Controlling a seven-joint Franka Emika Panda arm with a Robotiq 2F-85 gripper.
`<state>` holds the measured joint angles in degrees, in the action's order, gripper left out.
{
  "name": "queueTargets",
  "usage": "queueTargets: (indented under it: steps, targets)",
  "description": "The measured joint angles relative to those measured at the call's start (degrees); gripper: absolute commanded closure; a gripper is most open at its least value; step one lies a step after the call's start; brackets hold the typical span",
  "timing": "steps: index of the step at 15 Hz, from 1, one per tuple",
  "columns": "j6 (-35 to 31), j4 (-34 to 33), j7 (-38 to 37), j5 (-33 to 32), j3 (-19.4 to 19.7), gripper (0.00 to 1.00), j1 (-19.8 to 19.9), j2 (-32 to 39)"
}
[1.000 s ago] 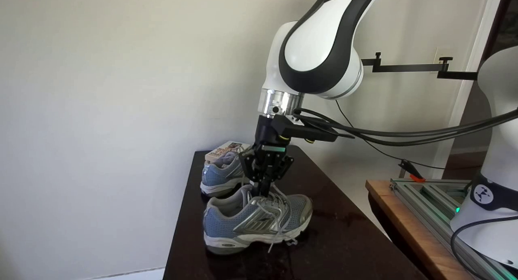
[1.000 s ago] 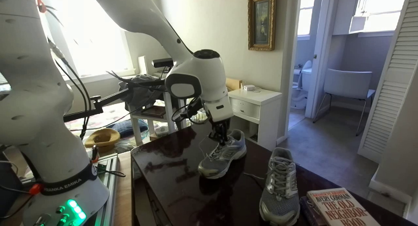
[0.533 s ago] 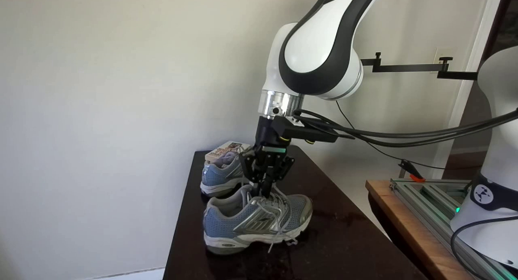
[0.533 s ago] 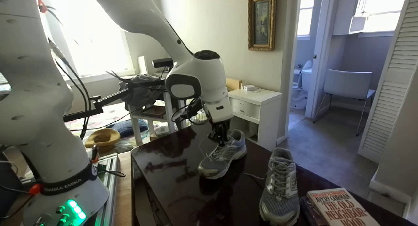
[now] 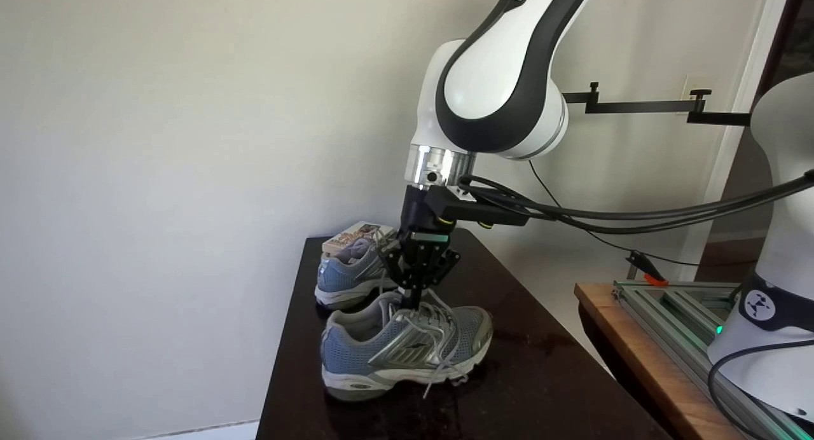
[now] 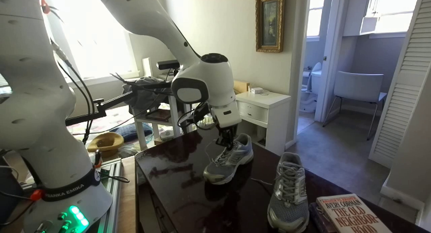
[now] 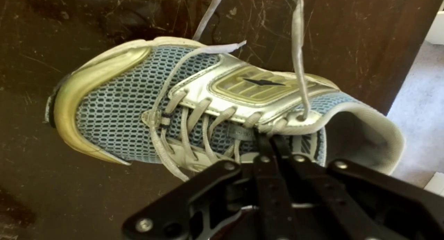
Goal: Move the left shoe to the left
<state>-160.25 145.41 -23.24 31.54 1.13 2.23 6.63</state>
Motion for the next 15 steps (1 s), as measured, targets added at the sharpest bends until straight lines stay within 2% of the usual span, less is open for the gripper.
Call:
queueTargets:
  steps: [7,15]
  targets:
    - [3.1,0.4,-0.1,-1.9,0.4,0.99,0.0,-1.3]
    - [6.6,6.2,0.0,-5.6,0.8,0.99,0.0,-11.4]
